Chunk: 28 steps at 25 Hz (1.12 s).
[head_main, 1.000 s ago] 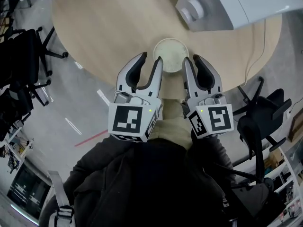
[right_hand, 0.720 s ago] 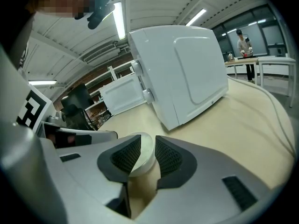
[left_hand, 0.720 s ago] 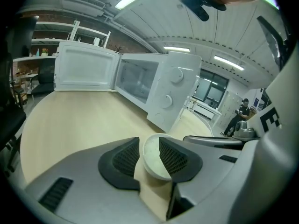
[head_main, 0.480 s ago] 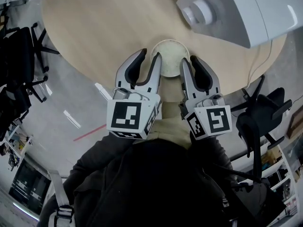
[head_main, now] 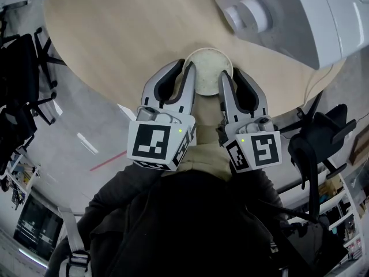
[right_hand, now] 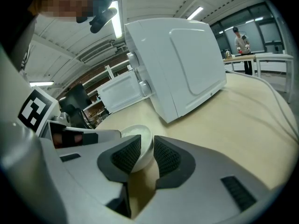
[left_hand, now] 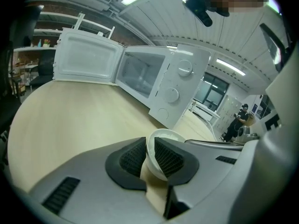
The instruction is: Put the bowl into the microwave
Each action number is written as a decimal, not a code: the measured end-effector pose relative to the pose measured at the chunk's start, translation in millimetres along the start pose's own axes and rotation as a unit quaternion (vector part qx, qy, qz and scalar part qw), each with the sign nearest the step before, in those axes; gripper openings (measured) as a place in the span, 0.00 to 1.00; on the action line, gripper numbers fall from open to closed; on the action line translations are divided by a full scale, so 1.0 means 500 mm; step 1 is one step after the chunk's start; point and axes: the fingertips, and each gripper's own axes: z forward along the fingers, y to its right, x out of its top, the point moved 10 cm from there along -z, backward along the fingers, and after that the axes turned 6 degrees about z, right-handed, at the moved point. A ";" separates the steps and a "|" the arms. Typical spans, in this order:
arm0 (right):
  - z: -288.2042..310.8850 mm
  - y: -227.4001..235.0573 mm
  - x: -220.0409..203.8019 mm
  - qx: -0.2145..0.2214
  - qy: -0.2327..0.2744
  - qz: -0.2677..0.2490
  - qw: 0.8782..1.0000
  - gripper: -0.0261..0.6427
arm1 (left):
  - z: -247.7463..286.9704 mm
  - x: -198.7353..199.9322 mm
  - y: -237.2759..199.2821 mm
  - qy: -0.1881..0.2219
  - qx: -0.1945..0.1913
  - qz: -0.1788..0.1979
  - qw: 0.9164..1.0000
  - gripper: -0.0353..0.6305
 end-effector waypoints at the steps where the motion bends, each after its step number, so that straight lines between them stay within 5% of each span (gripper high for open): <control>1: 0.000 -0.001 0.000 -0.001 0.001 0.001 1.000 0.17 | 0.000 0.000 -0.001 0.001 -0.001 0.001 1.000 0.15; 20: 0.008 -0.011 0.010 -0.026 0.030 0.016 0.999 0.10 | -0.002 -0.003 -0.015 0.005 0.010 -0.014 1.000 0.10; 28: -0.007 -0.067 0.081 -0.001 0.052 0.003 0.999 0.10 | -0.059 0.081 -0.013 0.044 0.031 0.004 0.999 0.10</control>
